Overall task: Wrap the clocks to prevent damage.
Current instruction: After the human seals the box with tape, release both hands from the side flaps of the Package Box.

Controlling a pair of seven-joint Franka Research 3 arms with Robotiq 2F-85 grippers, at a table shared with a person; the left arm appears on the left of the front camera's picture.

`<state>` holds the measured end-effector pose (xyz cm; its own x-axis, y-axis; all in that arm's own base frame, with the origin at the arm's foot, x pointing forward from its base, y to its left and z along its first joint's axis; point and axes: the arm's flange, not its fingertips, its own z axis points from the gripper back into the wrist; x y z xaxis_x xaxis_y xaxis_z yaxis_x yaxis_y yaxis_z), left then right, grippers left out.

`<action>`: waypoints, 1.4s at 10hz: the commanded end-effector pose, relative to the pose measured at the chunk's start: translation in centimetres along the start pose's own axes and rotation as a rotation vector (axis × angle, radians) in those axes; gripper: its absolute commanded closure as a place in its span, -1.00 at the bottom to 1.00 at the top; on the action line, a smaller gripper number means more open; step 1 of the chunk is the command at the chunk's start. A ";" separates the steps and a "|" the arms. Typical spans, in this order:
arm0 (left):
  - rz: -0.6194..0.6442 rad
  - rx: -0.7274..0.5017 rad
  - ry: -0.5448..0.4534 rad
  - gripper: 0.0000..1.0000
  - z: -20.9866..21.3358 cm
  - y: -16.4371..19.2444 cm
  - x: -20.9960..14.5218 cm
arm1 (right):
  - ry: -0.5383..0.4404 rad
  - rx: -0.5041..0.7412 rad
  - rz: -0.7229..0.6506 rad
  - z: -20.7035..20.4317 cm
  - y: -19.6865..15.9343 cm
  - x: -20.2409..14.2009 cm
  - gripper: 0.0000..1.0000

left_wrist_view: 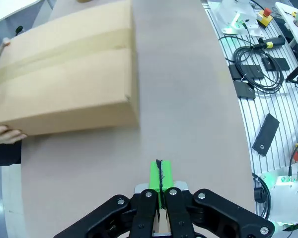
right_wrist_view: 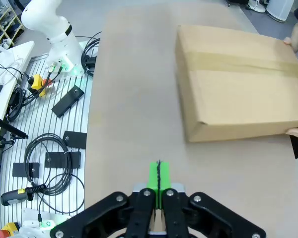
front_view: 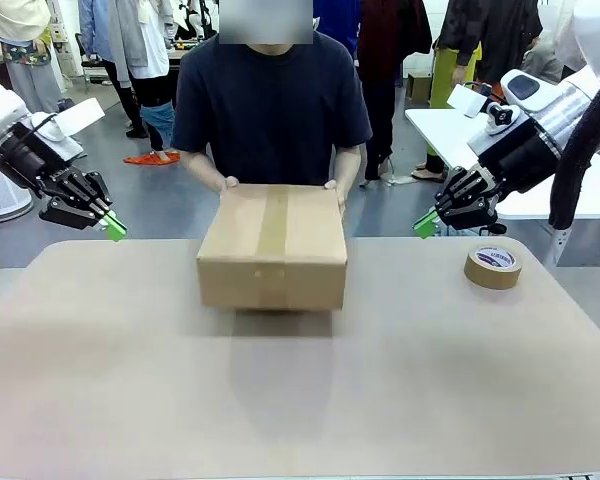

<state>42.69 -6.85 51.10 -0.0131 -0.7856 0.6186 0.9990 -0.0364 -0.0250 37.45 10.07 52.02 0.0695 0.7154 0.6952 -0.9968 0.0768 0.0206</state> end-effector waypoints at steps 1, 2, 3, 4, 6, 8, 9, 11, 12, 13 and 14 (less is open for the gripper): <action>0.000 0.000 0.000 0.93 0.0 0.0 0.0 | 0.000 0.000 0.000 0.0 0.0 0.0 0.74; -0.009 0.015 -0.007 -0.11 0.8 -0.1 0.6 | -0.021 -0.007 0.025 0.7 1.1 0.0 -0.19; -0.011 0.015 -0.007 -0.17 1.6 0.1 1.0 | -0.038 -0.033 0.005 1.2 1.3 0.0 -0.44; -0.007 0.028 -0.011 -1.00 1.6 -0.5 1.3 | -0.043 -0.041 -0.004 1.5 1.5 -0.4 -0.27; -0.013 0.025 -0.011 -1.00 2.3 -0.3 1.7 | -0.065 -0.039 -0.013 1.8 1.3 -0.4 -1.00; -0.005 0.022 -0.018 -0.70 1.9 -1.0 1.6 | -0.070 -0.011 -0.025 1.7 1.5 -1.0 -0.31; -0.007 0.013 -0.018 -0.89 2.3 -0.7 1.6 | -0.080 -0.010 -0.028 1.8 1.3 -0.9 -0.50; -0.010 0.006 -0.031 -1.00 2.4 -1.0 1.6 | -0.082 0.000 -0.019 1.8 1.5 -0.9 -0.89; -0.013 0.004 -0.031 -1.00 2.4 -1.0 1.6 | -0.080 0.005 -0.016 1.7 1.5 -0.9 -1.00; -0.013 -0.003 -0.037 -0.92 2.6 -0.9 1.7 | -0.081 0.007 -0.015 1.7 1.5 -0.7 -1.00; -0.012 -0.002 -0.036 -1.00 2.6 -1.0 1.6 | -0.080 0.011 -0.015 1.6 1.5 -0.7 -1.00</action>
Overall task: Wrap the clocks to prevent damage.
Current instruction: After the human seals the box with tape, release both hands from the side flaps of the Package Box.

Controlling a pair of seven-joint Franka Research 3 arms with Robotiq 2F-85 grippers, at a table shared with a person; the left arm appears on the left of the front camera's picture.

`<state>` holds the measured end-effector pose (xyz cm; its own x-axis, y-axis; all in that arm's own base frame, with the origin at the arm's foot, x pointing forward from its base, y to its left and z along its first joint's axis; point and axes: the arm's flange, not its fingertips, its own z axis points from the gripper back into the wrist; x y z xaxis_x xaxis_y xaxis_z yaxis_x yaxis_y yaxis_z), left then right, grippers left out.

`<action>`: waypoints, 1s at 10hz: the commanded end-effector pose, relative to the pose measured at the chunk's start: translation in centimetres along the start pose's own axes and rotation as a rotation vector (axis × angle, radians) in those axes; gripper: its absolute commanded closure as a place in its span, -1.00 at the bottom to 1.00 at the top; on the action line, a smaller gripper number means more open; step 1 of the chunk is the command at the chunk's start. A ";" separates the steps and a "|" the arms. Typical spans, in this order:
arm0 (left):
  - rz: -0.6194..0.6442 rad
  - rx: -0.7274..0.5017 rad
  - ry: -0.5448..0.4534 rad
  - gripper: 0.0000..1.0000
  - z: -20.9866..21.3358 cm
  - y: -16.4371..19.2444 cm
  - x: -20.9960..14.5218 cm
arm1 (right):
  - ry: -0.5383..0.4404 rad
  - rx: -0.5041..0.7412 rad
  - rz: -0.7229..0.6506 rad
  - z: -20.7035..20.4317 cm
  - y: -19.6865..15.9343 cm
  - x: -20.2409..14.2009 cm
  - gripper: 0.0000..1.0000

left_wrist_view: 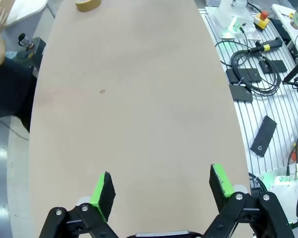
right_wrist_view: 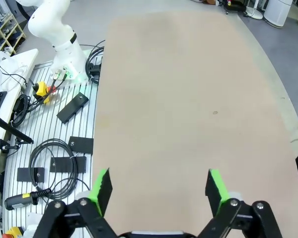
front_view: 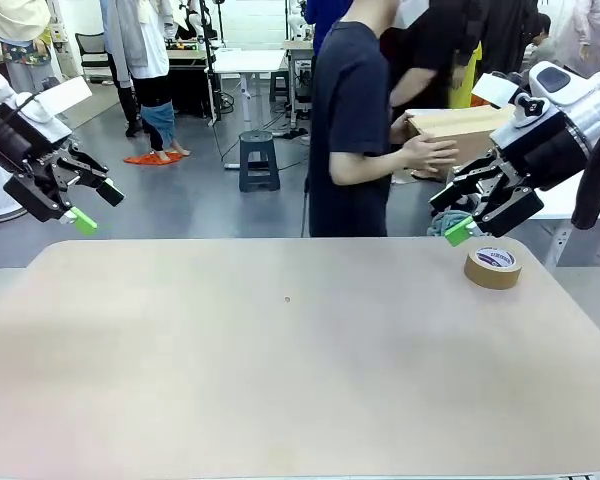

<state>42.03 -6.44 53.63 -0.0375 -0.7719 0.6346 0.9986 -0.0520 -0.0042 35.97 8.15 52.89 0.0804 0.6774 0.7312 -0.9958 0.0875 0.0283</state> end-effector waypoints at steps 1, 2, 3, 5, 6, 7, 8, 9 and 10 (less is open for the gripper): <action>0.018 -0.005 -0.021 -1.00 0.3 -0.4 0.4 | -0.023 0.017 -0.001 -0.4 0.3 0.1 -1.00; 0.015 -0.011 -0.022 -1.00 0.5 -0.2 0.4 | -0.023 0.016 -0.001 -0.5 0.2 0.3 -1.00; 0.016 -0.011 -0.018 -1.00 0.7 -0.1 0.4 | -0.021 0.020 0.000 -0.5 0.1 0.4 -1.00; 0.037 0.005 -0.004 -1.00 0.6 -0.3 0.4 | -0.006 0.031 0.006 -0.5 0.2 0.4 -1.00; 0.048 0.046 0.122 -1.00 0.9 -0.5 0.8 | 0.001 0.013 0.002 -0.2 0.2 0.1 -1.00; 0.005 -0.005 -0.005 -1.00 0.2 -0.1 0.0 | 0.001 0.013 0.002 -0.2 0.2 0.1 -1.00; 0.005 -0.005 -0.005 -1.00 0.2 -0.1 0.0 | 0.001 0.013 0.002 -0.2 0.2 0.1 -1.00; 0.005 -0.005 -0.005 -1.00 0.2 -0.1 0.0 | 0.001 0.013 0.002 -0.2 0.2 0.1 -1.00; 0.014 0.009 0.026 -1.00 0.4 -0.1 0.0 | 0.001 0.016 0.003 -0.2 0.2 0.1 -1.00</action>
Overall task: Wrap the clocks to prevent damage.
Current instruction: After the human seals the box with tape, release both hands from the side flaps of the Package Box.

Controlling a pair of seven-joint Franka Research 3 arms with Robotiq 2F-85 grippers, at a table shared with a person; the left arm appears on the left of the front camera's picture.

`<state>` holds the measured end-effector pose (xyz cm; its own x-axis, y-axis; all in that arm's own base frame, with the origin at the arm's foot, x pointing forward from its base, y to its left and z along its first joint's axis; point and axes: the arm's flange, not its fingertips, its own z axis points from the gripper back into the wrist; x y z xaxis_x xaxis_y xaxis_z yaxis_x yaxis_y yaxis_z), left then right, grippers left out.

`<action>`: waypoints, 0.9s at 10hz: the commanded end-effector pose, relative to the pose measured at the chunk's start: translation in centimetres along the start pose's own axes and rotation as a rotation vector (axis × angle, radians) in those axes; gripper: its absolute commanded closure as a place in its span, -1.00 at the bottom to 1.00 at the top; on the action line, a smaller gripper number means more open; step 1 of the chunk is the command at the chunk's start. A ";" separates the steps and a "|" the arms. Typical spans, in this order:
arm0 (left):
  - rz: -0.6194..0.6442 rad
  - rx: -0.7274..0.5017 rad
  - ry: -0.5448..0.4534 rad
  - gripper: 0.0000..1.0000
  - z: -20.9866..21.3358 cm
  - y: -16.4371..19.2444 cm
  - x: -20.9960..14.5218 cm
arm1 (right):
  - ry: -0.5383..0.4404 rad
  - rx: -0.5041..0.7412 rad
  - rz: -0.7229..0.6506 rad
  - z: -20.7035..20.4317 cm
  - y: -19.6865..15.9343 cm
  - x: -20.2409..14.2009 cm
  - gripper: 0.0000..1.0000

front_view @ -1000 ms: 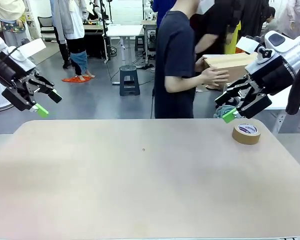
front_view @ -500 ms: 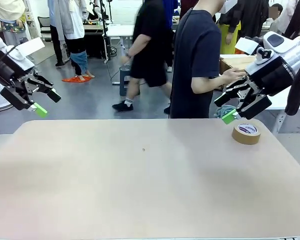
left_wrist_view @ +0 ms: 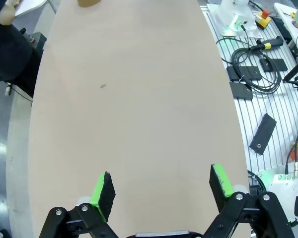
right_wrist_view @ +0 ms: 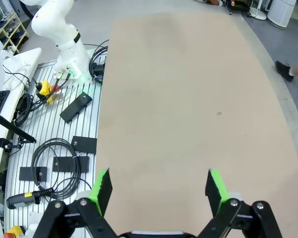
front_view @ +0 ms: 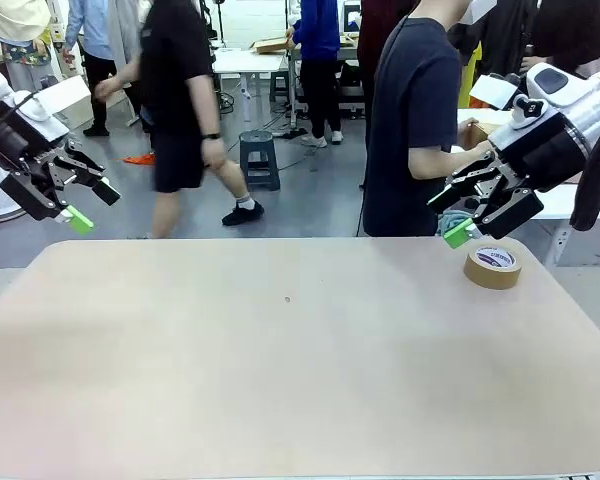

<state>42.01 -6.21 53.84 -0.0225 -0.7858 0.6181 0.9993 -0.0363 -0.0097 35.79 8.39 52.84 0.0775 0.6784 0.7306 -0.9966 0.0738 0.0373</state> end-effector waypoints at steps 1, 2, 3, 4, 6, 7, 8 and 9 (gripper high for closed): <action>0.023 0.108 -0.152 -1.00 -0.1 0.8 -0.1 | -0.163 -0.121 -0.068 0.2 -0.9 -0.3 -1.00; 0.083 0.156 -0.307 -1.00 -0.4 1.7 -0.9 | -0.229 -0.202 -0.144 0.3 -1.5 -1.4 -1.00; 0.159 0.228 -0.443 -1.00 -0.6 2.3 -1.5 | -0.277 -0.245 -0.184 0.4 -1.4 -2.6 -1.00; 0.189 0.280 -0.505 -1.00 -0.9 2.3 -1.8 | -0.322 -0.294 -0.205 0.9 -0.9 -3.6 -1.00; 0.218 0.250 -0.534 -1.00 -2.1 1.8 -2.7 | -0.325 -0.322 -0.252 0.6 0.0 -5.4 -1.00; 0.231 0.177 -0.542 -1.00 -2.9 1.2 -3.8 | -0.312 -0.307 -0.258 0.4 0.7 -6.4 -1.00; 0.233 0.140 -0.543 -1.00 -2.9 0.9 -4.8 | -0.320 -0.324 -0.261 0.5 1.1 -7.1 -1.00; 0.205 0.115 -0.520 -1.00 -2.6 0.7 -5.8 | -0.346 -0.332 -0.254 0.7 1.6 -7.5 -1.00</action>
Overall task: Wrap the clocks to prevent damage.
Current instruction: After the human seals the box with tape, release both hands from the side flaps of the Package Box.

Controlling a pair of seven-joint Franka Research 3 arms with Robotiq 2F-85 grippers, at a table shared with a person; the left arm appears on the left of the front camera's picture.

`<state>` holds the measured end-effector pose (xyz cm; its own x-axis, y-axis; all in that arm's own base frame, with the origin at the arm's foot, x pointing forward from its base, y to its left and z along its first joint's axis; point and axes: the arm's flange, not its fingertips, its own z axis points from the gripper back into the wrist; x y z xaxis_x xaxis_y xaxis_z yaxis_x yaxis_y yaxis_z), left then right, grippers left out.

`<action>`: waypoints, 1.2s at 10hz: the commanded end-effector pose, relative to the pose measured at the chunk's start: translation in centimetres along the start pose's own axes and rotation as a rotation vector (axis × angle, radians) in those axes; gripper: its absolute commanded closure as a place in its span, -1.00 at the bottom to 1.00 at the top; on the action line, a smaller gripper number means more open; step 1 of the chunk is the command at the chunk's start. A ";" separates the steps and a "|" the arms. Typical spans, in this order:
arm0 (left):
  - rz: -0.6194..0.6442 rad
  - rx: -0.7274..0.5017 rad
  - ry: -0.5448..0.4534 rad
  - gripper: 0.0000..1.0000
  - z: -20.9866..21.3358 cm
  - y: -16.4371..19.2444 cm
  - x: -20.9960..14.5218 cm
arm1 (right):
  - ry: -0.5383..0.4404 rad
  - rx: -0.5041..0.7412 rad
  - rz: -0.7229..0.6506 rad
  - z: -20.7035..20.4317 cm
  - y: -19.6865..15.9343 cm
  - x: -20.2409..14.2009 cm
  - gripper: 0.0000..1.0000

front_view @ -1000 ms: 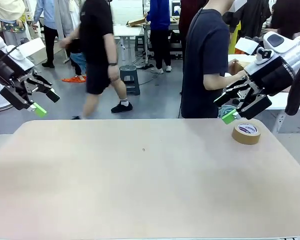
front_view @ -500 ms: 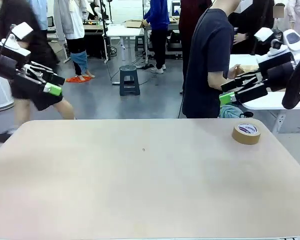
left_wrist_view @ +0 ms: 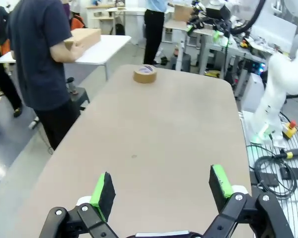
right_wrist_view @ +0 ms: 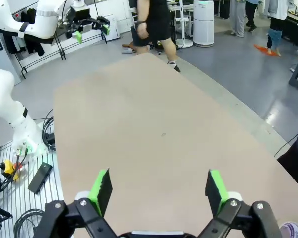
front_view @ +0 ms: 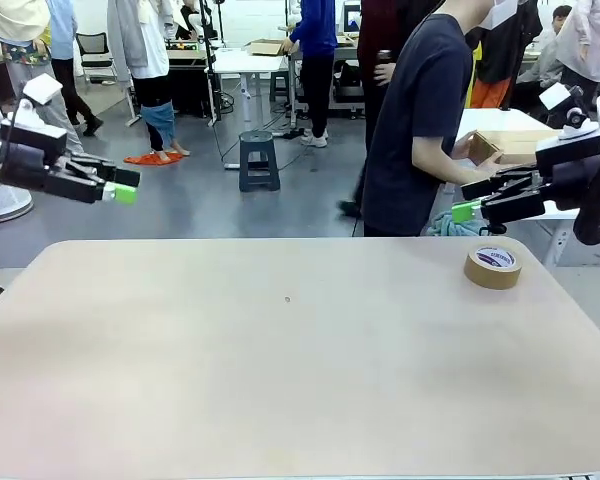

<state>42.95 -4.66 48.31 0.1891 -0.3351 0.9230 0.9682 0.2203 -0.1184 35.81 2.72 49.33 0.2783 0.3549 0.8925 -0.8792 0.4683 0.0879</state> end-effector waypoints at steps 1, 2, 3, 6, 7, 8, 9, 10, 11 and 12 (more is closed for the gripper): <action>-0.053 -0.032 0.047 -1.00 2.1 0.2 -1.3 | -0.069 -0.008 0.030 0.7 2.3 -2.1 -1.00; -0.056 -0.025 0.029 -1.00 3.0 0.4 -1.8 | -0.088 -0.019 0.032 1.4 2.6 -2.3 -1.00; -0.061 -0.013 0.014 -1.00 3.8 0.5 -1.7 | -0.102 -0.027 0.031 1.9 2.7 -2.3 -1.00; -0.035 -0.005 0.024 -1.00 3.7 0.3 -1.9 | -0.058 -0.034 0.018 2.0 -0.3 0.4 -1.00; -0.035 -0.005 0.024 -1.00 3.7 0.3 -1.9 | -0.058 -0.034 0.018 2.0 -0.3 0.4 -1.00; -0.035 -0.005 0.024 -1.00 3.7 0.3 -1.9 | -0.058 -0.034 0.018 2.0 -0.3 0.4 -1.00; -0.035 -0.005 0.024 -1.00 3.7 0.3 -1.9 | -0.058 -0.034 0.018 2.0 -0.3 0.4 -1.00; -0.035 -0.005 0.024 -1.00 3.7 0.3 -1.9 | -0.058 -0.034 0.018 2.0 -0.3 0.4 -1.00; -0.035 -0.005 0.024 -1.00 3.7 0.3 -1.9 | -0.058 -0.034 0.018 2.0 -0.3 0.4 -1.00; -0.035 -0.005 0.024 -1.00 3.7 0.3 -1.9 | -0.058 -0.034 0.018 2.0 -0.3 0.4 -1.00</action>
<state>42.26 -0.53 47.95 0.1552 -0.3643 0.9183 0.9764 0.1979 -0.0864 35.35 1.10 50.61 0.2429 0.3217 0.9151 -0.8668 0.4956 0.0559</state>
